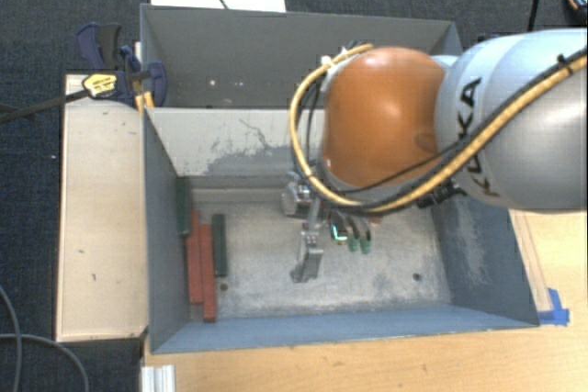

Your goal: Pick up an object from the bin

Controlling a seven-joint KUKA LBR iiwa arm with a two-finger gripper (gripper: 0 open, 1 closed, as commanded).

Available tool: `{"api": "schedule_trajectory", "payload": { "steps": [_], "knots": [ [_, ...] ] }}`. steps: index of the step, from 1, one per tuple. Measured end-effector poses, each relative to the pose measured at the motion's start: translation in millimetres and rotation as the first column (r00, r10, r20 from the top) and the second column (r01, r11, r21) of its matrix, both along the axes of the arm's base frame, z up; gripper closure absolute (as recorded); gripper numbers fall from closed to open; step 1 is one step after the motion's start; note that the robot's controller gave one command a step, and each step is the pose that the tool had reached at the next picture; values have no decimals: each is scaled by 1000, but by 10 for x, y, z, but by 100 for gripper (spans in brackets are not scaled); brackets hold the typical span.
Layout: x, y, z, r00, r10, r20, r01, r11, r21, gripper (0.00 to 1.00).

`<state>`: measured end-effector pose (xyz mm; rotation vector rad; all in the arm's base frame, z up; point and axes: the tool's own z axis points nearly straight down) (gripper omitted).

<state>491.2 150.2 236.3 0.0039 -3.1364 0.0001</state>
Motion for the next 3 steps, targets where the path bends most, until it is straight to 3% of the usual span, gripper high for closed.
{"api": "schedule_trajectory", "payload": {
  "steps": [1, 2, 3],
  "knots": [
    [-59, 711, -666, 999, -50, 1, 50, 999, 1, 0],
    [533, 770, -1615, 990, -143, 5, 143, 990, 0, 0],
    [991, 44, -1652, 999, -38, 12, 38, 999, -1, 0]
  ]
}}
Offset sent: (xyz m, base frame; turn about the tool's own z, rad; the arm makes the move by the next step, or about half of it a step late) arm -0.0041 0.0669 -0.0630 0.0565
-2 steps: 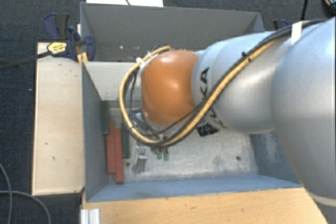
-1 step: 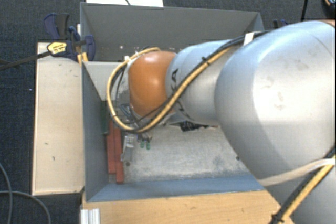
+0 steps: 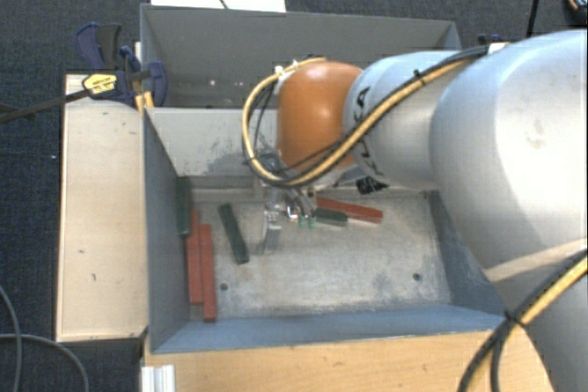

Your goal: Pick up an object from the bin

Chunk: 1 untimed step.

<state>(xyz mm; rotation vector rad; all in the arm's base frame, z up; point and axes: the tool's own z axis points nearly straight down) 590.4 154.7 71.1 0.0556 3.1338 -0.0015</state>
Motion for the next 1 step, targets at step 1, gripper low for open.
{"api": "schedule_trajectory", "payload": {
  "steps": [1],
  "knots": [
    [-536, 663, 515, 980, -198, -5, 198, 980, 5, 0]
  ]
}}
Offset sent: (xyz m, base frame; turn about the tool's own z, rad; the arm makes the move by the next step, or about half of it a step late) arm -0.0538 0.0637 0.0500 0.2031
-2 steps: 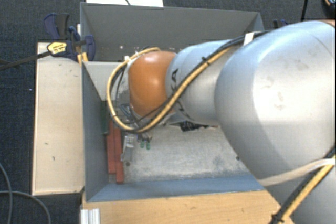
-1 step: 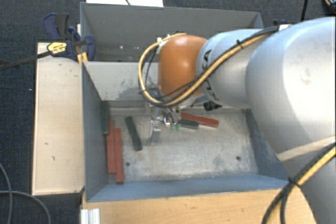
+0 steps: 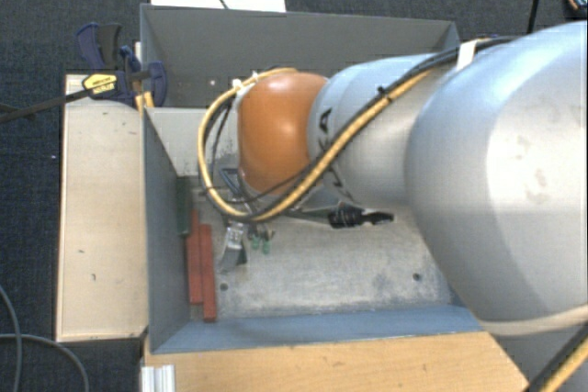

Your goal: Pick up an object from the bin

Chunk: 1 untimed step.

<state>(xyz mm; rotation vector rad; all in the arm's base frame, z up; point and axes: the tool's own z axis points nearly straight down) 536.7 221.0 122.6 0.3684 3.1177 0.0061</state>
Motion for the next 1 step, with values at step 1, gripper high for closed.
{"api": "schedule_trajectory", "payload": {
  "steps": [1],
  "knots": [
    [534, -551, -531, 993, -120, -1, 120, 993, -5, 0]
  ]
}}
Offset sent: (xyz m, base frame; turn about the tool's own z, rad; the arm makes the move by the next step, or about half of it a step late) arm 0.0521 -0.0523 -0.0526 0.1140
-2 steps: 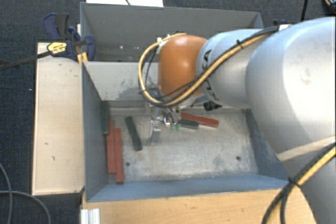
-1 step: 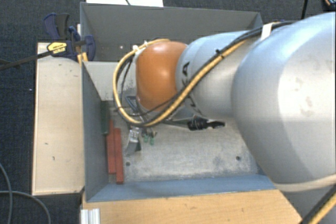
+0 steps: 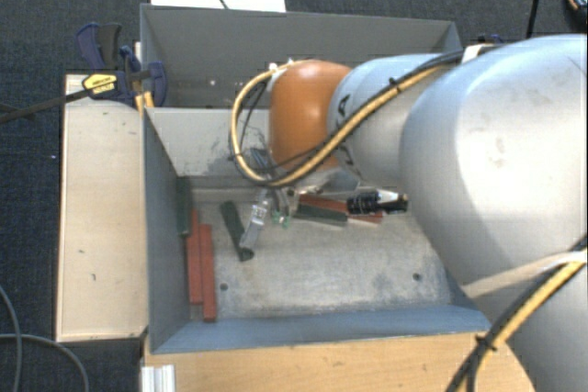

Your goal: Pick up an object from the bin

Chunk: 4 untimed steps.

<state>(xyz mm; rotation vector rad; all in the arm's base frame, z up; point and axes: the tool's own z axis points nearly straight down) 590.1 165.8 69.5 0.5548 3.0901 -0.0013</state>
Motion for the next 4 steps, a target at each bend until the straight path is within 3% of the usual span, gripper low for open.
{"api": "schedule_trajectory", "payload": {
  "steps": [1, 2, 3, 4],
  "knots": [
    [-299, 860, 565, 996, -90, 3, 90, 996, 8, 0],
    [-1, 475, -7, 993, 117, -3, -117, 993, -1, 0],
    [-177, -122, 9, 968, 252, -1, -252, 968, -1, 0],
    [-178, -98, 10, 968, 250, 0, -250, 968, 2, 100]
  ]
}}
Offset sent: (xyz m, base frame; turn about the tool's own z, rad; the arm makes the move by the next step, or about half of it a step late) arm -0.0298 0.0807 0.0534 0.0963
